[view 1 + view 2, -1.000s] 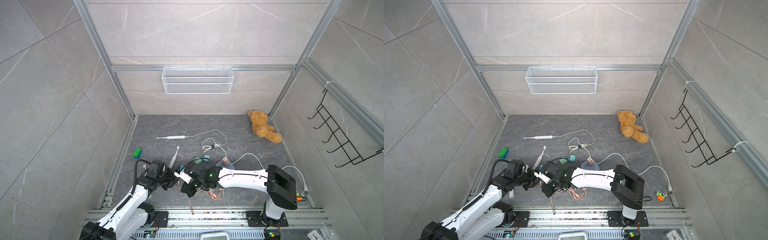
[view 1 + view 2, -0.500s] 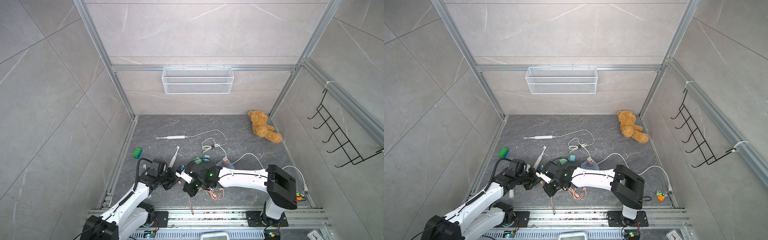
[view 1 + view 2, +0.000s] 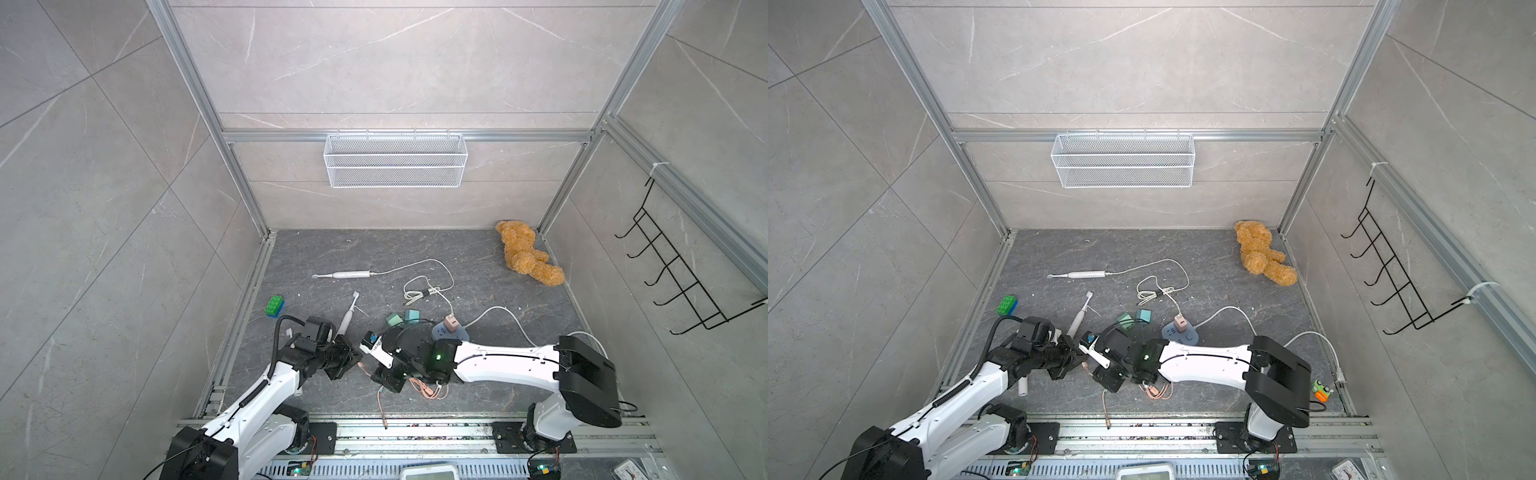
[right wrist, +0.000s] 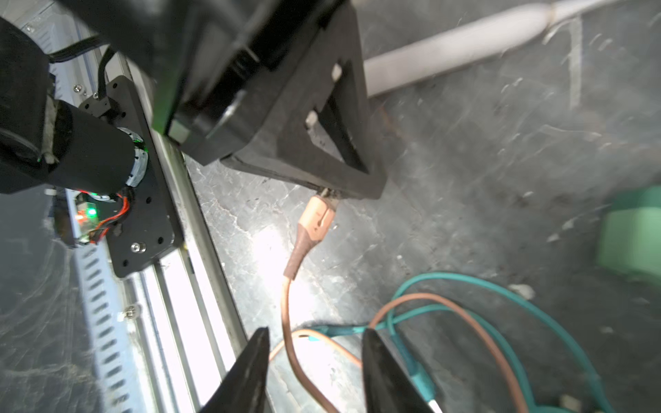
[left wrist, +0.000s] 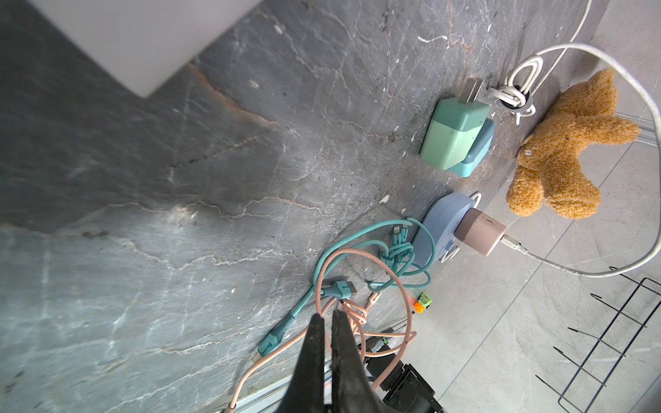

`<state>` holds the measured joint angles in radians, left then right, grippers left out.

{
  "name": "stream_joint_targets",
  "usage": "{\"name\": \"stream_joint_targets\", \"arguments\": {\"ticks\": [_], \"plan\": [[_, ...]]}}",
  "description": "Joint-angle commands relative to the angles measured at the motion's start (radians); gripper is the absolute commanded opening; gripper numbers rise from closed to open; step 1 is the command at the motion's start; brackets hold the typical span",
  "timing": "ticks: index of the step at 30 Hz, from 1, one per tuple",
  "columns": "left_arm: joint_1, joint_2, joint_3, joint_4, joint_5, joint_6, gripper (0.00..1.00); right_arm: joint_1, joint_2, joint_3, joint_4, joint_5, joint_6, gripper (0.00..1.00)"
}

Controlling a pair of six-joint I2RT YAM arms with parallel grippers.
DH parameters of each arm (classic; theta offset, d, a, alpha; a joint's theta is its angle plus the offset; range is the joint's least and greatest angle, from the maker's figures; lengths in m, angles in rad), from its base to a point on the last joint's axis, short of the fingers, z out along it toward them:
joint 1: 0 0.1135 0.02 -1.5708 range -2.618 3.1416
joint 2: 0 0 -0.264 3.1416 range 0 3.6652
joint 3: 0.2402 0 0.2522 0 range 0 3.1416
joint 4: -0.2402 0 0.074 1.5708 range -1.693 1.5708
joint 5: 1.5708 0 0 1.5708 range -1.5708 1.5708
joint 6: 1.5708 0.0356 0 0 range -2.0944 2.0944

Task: Charge the electric toothbrush
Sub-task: Pick up the charging cable from the center of the board.

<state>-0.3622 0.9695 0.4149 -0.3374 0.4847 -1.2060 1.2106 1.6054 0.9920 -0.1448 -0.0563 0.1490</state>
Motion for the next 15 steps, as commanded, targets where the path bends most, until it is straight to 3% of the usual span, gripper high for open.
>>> {"name": "stream_joint_targets", "arguments": {"ticks": [1,6,9,15], "plan": [[-0.004,0.011,0.041,-0.028,0.048,-0.042,0.0,0.042,-0.021,-0.085,0.249,0.132,-0.166,0.47],[-0.003,0.007,0.054,-0.037,0.064,-0.061,0.0,0.113,0.04,-0.171,0.529,0.264,-0.335,0.48],[-0.004,-0.001,0.055,-0.036,0.07,-0.073,0.0,0.122,0.102,-0.172,0.635,0.363,-0.363,0.47],[-0.004,-0.008,0.041,-0.03,0.08,-0.084,0.0,0.125,0.177,-0.184,0.785,0.408,-0.412,0.41]]}}
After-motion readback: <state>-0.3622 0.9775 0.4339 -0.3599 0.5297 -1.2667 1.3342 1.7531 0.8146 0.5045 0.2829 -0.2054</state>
